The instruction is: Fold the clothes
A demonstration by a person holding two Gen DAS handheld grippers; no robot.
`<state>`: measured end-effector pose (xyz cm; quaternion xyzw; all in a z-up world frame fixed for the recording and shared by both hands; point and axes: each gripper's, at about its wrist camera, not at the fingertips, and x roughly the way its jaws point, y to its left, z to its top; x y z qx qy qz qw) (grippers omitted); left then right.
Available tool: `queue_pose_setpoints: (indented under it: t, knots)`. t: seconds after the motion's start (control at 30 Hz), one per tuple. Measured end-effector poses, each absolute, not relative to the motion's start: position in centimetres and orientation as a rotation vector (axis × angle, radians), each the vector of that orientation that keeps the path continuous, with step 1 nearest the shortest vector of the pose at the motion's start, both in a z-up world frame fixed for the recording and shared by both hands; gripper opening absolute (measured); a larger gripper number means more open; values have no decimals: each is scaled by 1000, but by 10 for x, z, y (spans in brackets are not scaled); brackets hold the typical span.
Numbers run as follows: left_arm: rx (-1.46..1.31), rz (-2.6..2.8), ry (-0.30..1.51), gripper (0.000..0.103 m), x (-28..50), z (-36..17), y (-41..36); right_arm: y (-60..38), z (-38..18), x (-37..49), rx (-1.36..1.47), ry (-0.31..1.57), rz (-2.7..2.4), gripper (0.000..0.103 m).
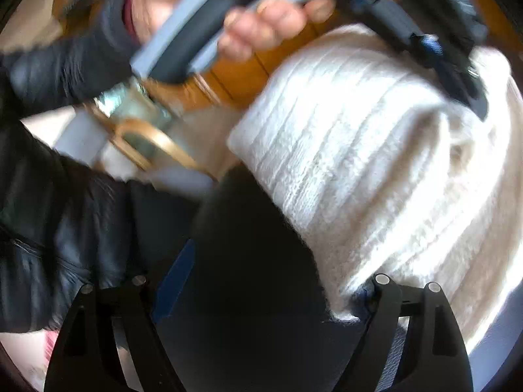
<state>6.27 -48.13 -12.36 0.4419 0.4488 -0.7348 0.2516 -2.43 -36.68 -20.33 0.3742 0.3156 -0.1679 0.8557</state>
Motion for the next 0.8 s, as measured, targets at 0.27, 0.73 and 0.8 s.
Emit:
queue_pose_setpoints:
  t: [0.27, 0.73, 0.8]
  knots:
    - [1098, -2198, 1210, 18, 80, -88, -471, -369, -198, -35, 869, 655, -453, 84]
    - [1275, -2540, 430, 37, 86, -36, -532, -368, -164, -64, 890, 607, -655, 84]
    - [1365, -2617, 495, 43, 79, -43, -543, -372, -170, -59, 897, 615, -662, 84]
